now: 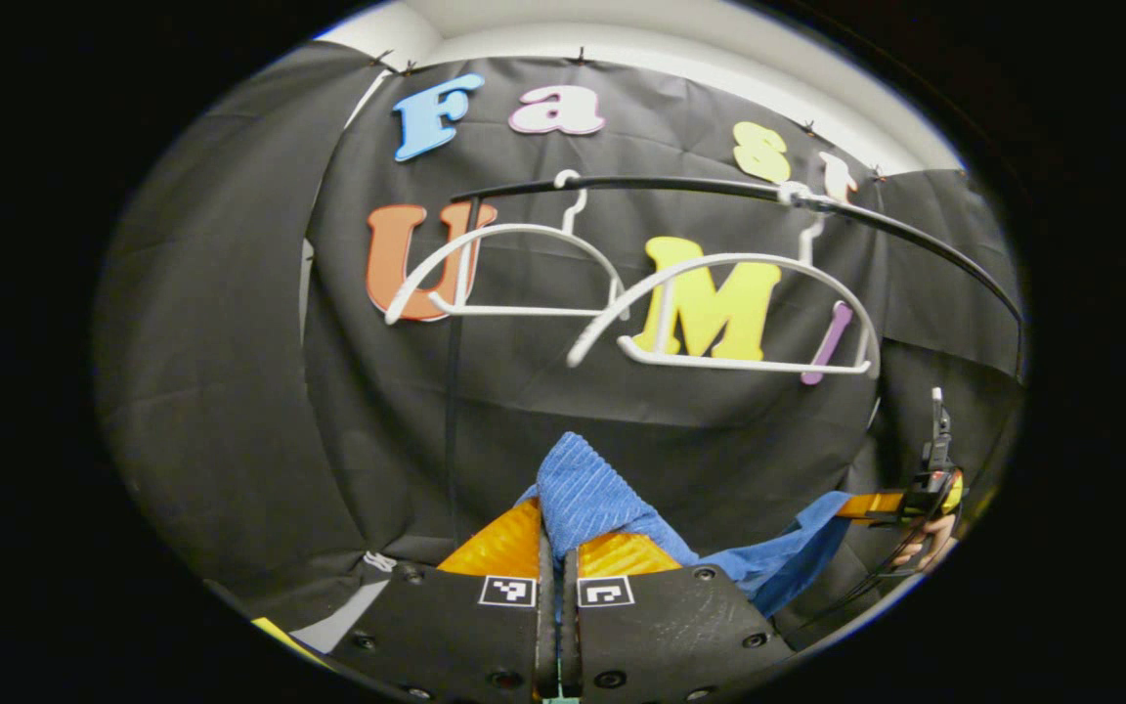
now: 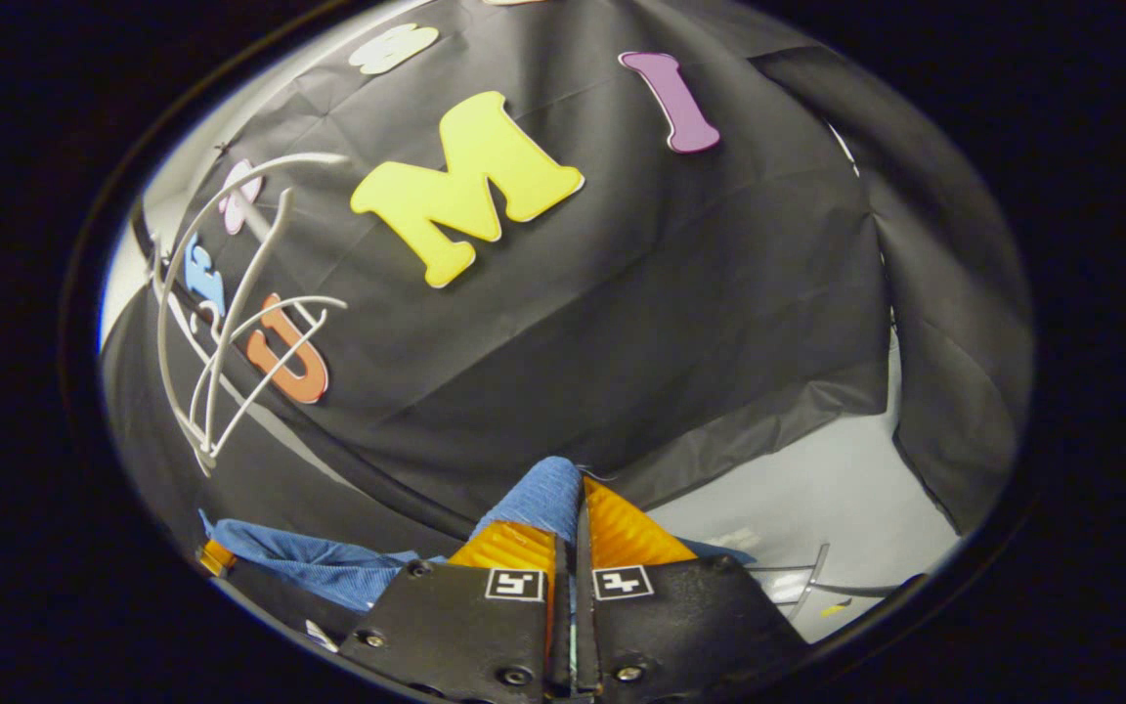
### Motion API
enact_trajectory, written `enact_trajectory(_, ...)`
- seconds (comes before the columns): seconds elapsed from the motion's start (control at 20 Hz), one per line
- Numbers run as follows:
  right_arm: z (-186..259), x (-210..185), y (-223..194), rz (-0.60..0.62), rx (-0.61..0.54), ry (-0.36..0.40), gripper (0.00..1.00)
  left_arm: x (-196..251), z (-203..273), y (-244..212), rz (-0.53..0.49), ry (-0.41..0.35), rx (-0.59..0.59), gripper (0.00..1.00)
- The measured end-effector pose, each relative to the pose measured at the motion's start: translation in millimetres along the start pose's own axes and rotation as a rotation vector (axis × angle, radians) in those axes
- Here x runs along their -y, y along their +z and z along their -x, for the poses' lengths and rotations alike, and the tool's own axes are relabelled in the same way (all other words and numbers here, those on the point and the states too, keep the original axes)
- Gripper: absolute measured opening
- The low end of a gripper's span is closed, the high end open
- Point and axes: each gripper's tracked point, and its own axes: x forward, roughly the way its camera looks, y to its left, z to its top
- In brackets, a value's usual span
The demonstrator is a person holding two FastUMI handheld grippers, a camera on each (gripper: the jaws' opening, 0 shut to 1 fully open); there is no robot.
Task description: Grasp the clothes on the hanger with both hands and then place them into the laundry hamper below.
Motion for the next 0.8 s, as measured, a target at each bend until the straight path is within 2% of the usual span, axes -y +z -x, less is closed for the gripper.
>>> enact_trajectory(0.35,46.5,-33.3,-30.2,0.092,-0.002,0.055,0.05,59.3,27.5,4.5,-0.037,-0.147,0.011,0.01)
enact_trajectory(0.45,64.0,-52.7,-33.5,0.119,0.004,0.091,0.02,78.6,34.5,4.1,-0.042,-0.196,0.008,0.01)
enact_trajectory(0.55,78.3,-72.9,-39.3,0.147,0.007,0.133,0.05,95.5,39.8,6.5,-0.052,-0.246,0.009,0.02)
enact_trajectory(0.6,86.1,-80.6,-42.4,0.161,0.009,0.153,0.05,103.7,42.4,6.4,-0.062,-0.268,0.009,0.07)
enact_trajectory(0.7,95.6,-96.9,-46.4,0.172,0.008,0.187,0.05,121.4,43.7,5.5,-0.061,-0.323,-0.004,0.07)
enact_trajectory(0.75,100.8,-105.0,-47.5,0.175,0.01,0.2,0.02,128.0,45.7,4.1,-0.053,-0.347,-0.011,0.02)
enact_trajectory(0.8,107.0,-111.5,-47.5,0.176,0.013,0.213,0.05,133.4,48.7,4.3,-0.047,-0.369,-0.019,0.02)
